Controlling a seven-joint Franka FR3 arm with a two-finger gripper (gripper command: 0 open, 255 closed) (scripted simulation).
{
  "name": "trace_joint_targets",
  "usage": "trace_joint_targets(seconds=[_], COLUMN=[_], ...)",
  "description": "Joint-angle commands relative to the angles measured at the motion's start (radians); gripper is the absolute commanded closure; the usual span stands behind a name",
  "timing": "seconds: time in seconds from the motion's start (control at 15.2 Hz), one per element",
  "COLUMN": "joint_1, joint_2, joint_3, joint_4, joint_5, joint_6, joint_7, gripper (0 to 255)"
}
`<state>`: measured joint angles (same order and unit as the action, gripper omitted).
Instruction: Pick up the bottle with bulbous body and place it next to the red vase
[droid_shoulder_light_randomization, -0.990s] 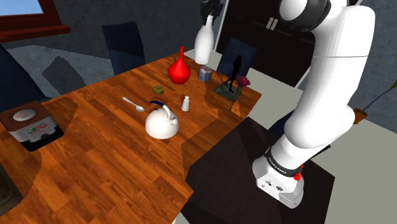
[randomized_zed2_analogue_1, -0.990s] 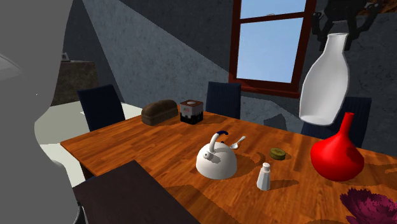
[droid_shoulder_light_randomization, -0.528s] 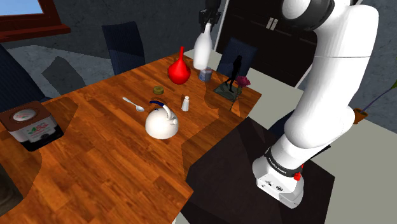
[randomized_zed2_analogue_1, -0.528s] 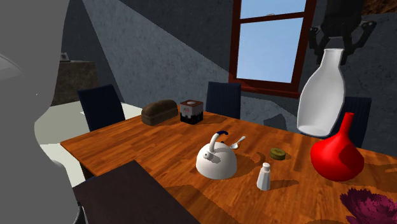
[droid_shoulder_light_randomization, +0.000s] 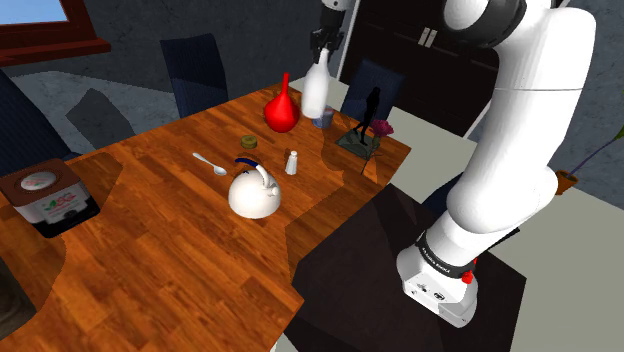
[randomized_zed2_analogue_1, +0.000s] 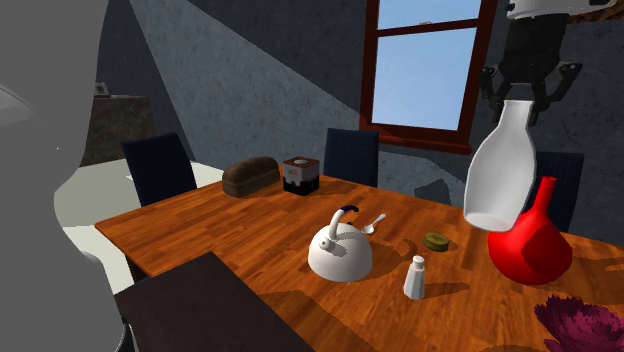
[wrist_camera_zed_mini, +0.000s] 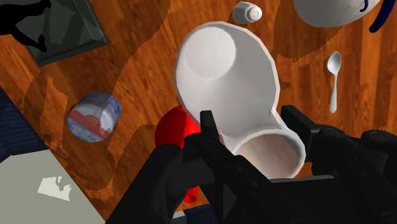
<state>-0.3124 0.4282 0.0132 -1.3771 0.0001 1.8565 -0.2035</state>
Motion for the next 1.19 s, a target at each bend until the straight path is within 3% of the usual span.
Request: trace_joint_targets(seconds=[0.0,1.12], joint_1=[0.0,0.0], joint_2=[-0.002,0.048], joint_3=[0.0,0.0], joint_4=[-0.031,-0.186], joint_5=[0.0,0.0], joint_6=[0.03,0.235], joint_7=[0.0,-0.001], gripper=[255,255])
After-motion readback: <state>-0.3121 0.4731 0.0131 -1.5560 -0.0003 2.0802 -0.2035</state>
